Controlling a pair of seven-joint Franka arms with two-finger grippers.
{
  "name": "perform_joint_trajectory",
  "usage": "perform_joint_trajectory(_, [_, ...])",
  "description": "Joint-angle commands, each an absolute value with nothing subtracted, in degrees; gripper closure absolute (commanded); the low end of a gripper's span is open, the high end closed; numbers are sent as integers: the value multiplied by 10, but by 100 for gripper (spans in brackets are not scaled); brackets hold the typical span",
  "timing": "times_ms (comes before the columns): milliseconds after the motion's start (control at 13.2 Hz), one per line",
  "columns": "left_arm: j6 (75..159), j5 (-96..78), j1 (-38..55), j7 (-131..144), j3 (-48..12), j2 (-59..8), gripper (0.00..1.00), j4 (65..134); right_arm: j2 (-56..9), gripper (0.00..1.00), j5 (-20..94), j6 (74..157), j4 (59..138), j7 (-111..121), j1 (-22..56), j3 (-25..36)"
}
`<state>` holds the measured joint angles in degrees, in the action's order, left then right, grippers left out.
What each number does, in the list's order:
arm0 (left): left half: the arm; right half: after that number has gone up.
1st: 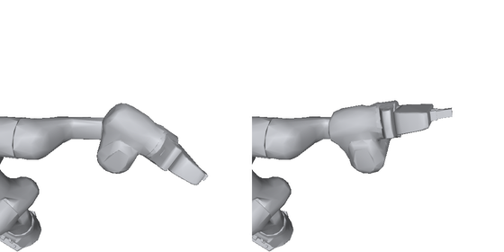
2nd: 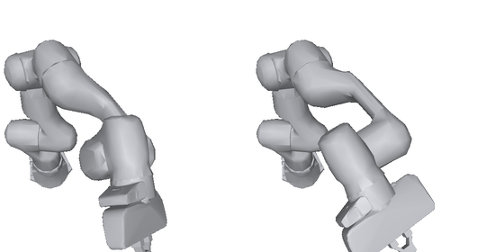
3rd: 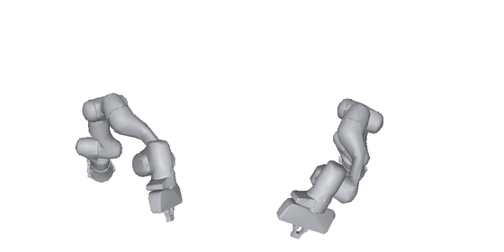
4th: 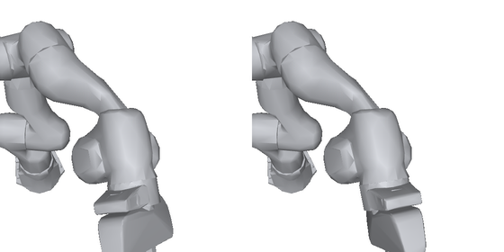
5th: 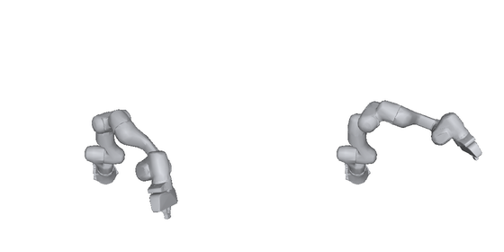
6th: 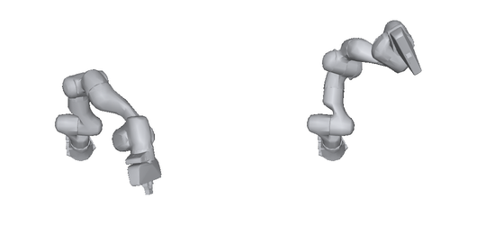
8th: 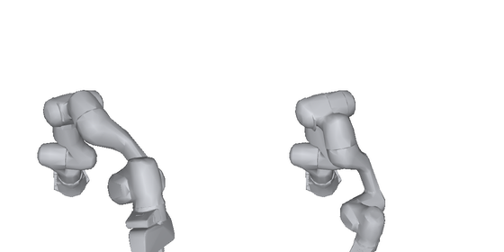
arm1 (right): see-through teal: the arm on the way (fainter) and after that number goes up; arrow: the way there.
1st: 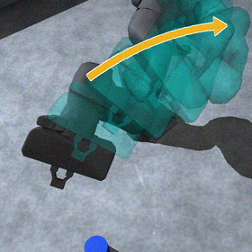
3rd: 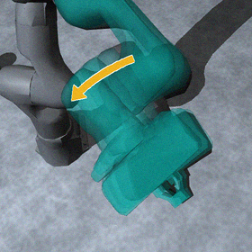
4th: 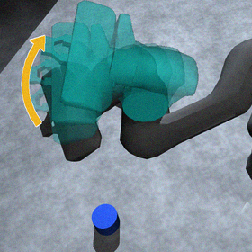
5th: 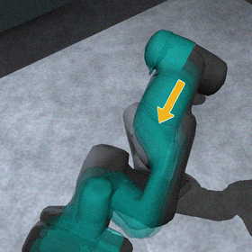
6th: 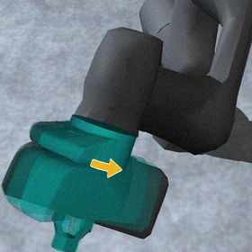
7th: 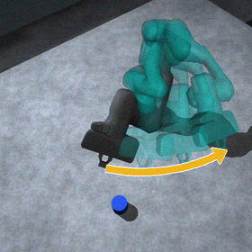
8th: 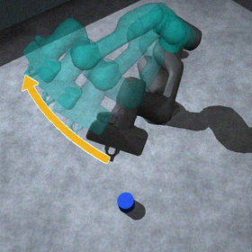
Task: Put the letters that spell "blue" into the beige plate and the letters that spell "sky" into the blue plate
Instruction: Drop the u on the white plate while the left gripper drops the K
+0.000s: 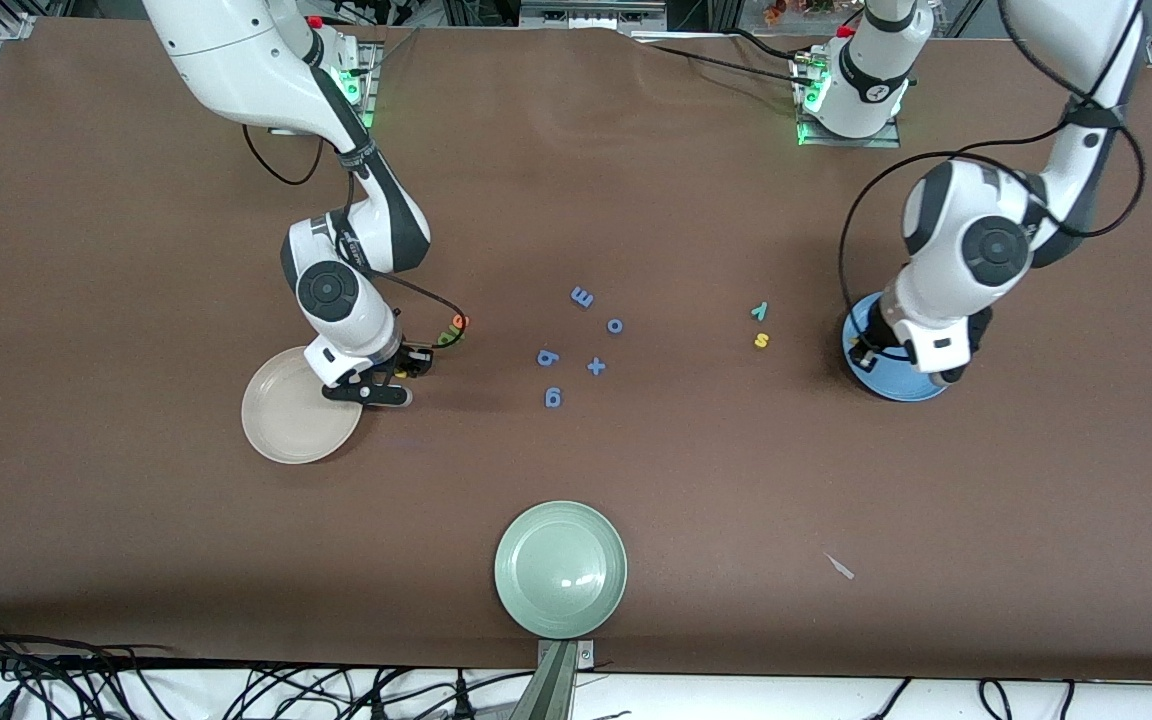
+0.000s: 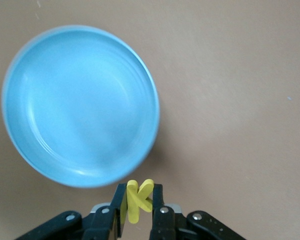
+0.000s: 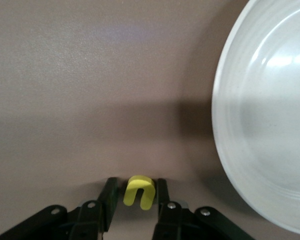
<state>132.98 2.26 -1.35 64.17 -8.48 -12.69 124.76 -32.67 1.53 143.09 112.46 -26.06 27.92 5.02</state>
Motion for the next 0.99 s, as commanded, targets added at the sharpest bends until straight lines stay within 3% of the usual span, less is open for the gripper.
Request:
perform_joint_trajectory(0, [1329, 33, -67, 537, -96, -107, 100, 1281, -322, 90, 20, 1429, 1138, -254, 280, 52])
perform_joint_trajectory(152, [1345, 33, -78, 500, -96, -110, 100, 1296, -309, 95, 20, 1419, 1133, -241, 279, 55])
perform_joint_trajectory(380, [1364, 30, -115, 381, -96, -127, 99, 1306, -295, 95, 18, 1280, 1052, -182, 277, 87])
perform_joint_trajectory(608, [1376, 26, -124, 361, -98, -141, 73, 1306, -301, 92, 18, 1230, 1020, -90, 274, 133])
perform_joint_trajectory(759, [1377, 26, -124, 360, -98, -141, 59, 1306, -304, 78, 18, 1255, 1037, -70, 265, 138])
perform_joint_trajectory(835, [1380, 25, -123, 360, -98, -142, 52, 1306, -302, 61, 20, 1275, 1053, -70, 262, 139])
perform_joint_trajectory(911, [1380, 19, -125, 362, -109, -141, 49, 1304, -301, 32, 22, 1279, 1056, -78, 263, 138])
